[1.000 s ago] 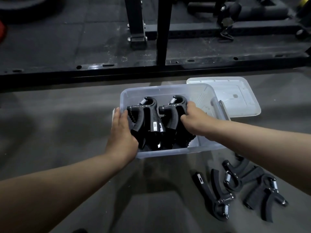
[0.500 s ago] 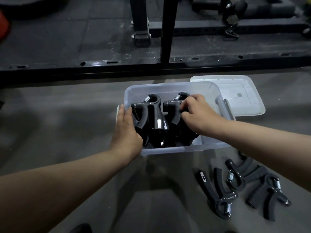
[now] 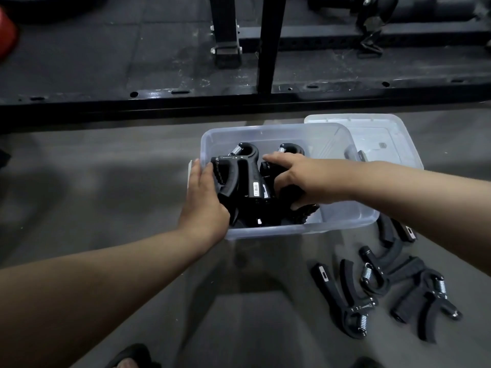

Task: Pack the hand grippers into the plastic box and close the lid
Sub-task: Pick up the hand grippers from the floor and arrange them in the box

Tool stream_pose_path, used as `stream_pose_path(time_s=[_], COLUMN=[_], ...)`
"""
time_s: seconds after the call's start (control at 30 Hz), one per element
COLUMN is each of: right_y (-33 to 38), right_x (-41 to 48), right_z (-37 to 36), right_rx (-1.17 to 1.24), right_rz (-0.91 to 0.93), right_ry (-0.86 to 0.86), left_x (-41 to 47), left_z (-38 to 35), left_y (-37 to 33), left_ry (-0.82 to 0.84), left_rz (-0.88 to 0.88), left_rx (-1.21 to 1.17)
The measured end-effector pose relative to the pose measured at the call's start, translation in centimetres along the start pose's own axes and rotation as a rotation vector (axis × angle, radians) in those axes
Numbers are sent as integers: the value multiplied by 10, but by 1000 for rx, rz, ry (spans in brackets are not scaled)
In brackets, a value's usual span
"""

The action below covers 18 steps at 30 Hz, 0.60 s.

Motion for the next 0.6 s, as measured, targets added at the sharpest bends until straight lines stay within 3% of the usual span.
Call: stream_pose_path(time_s=[0.17, 0.23, 0.33, 0.4, 0.5, 0.6], right_y=[-12, -20, -19, -12, -6, -5], right_x=[-20, -34, -50, -53, -58, -50], right_z=[-7, -7, -14, -22, -27, -28], right_rx=[227, 605, 1383, 1788, 2095, 2289], right_rz=[-55, -236, -448, -549, -797, -835], right_ry=[-113, -89, -44, -118, -298, -224], left_x=[0, 0, 0, 0, 1, 1], left_z=[0, 0, 0, -1, -1, -2], left_y=[0, 0, 0, 0, 1, 1], left_ry=[3, 3, 0, 0, -4, -5], left_rz=[4, 5, 1, 5, 3, 4], left_rx=[-19, -18, -18, -14, -14, -12])
Point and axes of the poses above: each hand's wrist, its own x-axis towards the middle knuckle, its own z-axis out of the back of the hand, y = z × x, the point moved 3 cm from there along x, towards the middle knuckle, and after that the axes turned 4 degrees about y, right-handed, at the moved point
